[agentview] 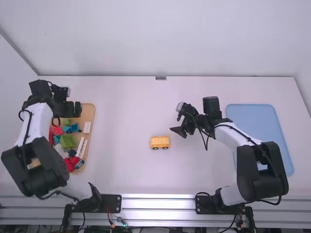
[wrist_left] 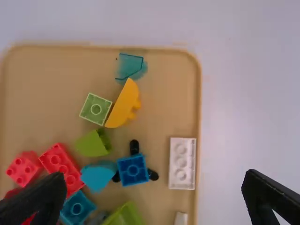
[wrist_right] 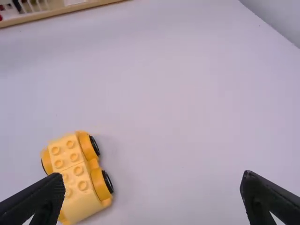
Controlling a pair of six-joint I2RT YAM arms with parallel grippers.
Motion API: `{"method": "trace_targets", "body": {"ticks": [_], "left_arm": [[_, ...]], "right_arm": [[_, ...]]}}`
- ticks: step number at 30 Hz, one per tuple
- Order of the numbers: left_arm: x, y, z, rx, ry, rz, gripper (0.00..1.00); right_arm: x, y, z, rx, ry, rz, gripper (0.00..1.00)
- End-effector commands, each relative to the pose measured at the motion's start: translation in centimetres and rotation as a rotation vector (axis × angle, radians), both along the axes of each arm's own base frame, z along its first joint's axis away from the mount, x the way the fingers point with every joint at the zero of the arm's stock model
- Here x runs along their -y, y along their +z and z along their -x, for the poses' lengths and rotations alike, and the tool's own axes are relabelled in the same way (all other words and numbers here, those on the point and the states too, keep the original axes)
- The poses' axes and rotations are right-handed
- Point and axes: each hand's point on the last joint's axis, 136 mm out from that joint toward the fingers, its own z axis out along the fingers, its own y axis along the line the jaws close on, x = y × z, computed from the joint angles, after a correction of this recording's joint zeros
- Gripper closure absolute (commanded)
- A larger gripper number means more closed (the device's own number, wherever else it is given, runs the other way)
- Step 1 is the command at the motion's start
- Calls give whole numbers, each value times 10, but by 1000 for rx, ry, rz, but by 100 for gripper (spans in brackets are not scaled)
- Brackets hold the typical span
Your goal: Assemble lego blocks to make yellow taxi
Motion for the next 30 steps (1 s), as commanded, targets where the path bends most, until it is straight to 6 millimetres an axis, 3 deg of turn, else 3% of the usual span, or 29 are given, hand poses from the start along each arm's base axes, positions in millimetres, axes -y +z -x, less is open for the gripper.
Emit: {"method": "trace_targets", "body": {"ticks": [1, 3, 6, 9, 16, 21, 30], "left_arm": [[-14, -5, -13, -66, -147, -67, 0], [-20, -12, -17, -124, -190, -77, 0], [-31, -28, -23, -200, -237, -94, 18], [-33, -45, -26, -232, -300, -95, 29], [-37, -80, -28, -251, -305, -102, 43], [-37, -97, -29, -227, -300, -119, 44], [-29, -111, -36, -163, -324, -100, 48]], "right_arm": [[2, -6, -1, -39, -31, 5, 1], [2, -5, -2, -44, -37, 0, 2], [2, -4, -2, -39, -37, -1, 2], [2, -4, -3, -36, -37, -1, 2], [2, -4, -3, -35, -38, -1, 1], [2, -4, -2, -40, -37, -1, 1], [1, -5, -1, -43, -36, 0, 1]]}}
